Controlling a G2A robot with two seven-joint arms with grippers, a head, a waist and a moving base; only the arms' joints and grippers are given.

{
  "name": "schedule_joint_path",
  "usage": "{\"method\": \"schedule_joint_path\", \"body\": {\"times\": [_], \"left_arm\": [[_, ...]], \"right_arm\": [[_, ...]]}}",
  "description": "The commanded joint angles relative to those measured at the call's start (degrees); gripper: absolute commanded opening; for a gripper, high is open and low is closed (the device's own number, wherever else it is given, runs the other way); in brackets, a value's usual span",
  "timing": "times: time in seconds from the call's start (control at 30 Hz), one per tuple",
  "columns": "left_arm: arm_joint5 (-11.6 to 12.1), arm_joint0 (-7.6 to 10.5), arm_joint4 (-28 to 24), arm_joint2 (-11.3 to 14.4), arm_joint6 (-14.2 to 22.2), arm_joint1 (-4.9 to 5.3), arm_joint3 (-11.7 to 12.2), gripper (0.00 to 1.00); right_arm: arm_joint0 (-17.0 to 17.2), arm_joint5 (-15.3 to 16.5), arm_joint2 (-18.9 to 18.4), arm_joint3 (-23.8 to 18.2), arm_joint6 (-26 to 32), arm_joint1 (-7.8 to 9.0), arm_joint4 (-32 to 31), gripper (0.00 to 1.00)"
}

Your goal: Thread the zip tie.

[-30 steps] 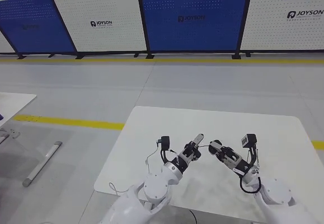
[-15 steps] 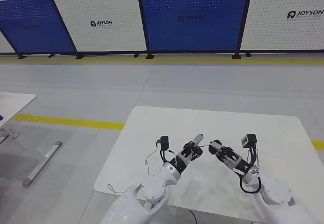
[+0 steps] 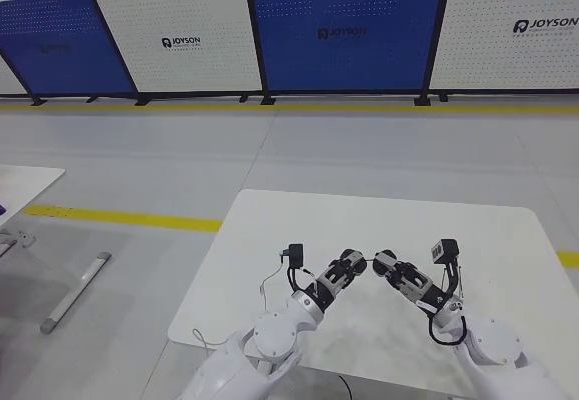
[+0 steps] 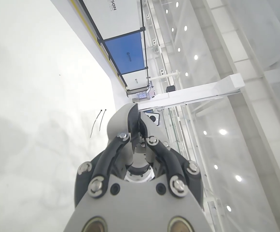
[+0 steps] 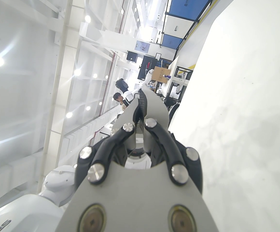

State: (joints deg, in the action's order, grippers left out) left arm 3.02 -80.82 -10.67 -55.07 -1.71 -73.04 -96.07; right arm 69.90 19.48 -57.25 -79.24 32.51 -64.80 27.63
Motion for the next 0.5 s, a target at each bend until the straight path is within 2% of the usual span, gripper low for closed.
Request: {"method": "schedule_joint_path", "body": {"times": [0.0,0.07,0.1,0.17,0.2,0.27,0.3,0.37,0.47], "left_arm": [[0.2,-0.09,0.6,0.1,-0.2,-0.05,0.0,0.0],[0.2,-0.14,0.9,0.2,-0.3,-0.09,0.0,0.0],[0.1,-0.18,1.0,0.2,-0.4,-0.12,0.0,0.15],[0.0,-0.25,1.4,0.3,0.1,-0.13,-0.2,0.96],[0.1,-0.38,1.7,0.3,0.2,-0.11,-0.3,1.0],[0.4,-0.7,2.0,0.2,0.3,-0.1,-0.6,0.98],[0.6,-0.85,2.0,0.2,0.5,-0.09,-0.7,0.87],[0.9,-1.13,2.1,0.0,0.7,-0.07,-0.9,0.79],[1.3,-1.38,2.0,-0.1,0.9,-0.08,-1.0,0.49]], "right_arm": [[0.0,0.0,0.0,0.0,0.0,0.0,0.0,0.0],[0.0,0.0,0.0,0.0,0.0,0.0,0.0,0.0],[0.0,0.0,0.0,0.0,0.0,0.0,0.0,0.0],[0.0,0.0,0.0,0.0,0.0,0.0,0.0,0.0],[0.0,0.0,0.0,0.0,0.0,0.0,0.0,0.0],[0.4,-0.3,-0.1,-0.5,-0.9,-0.07,-0.4,0.0],[0.5,-0.4,-0.2,-0.8,-1.3,-0.09,-0.7,0.0],[0.9,-0.7,-0.4,-1.3,-1.7,-0.16,-1.2,0.0],[1.1,-0.8,-0.6,-1.6,-2.0,-0.28,-1.7,0.0]]}}
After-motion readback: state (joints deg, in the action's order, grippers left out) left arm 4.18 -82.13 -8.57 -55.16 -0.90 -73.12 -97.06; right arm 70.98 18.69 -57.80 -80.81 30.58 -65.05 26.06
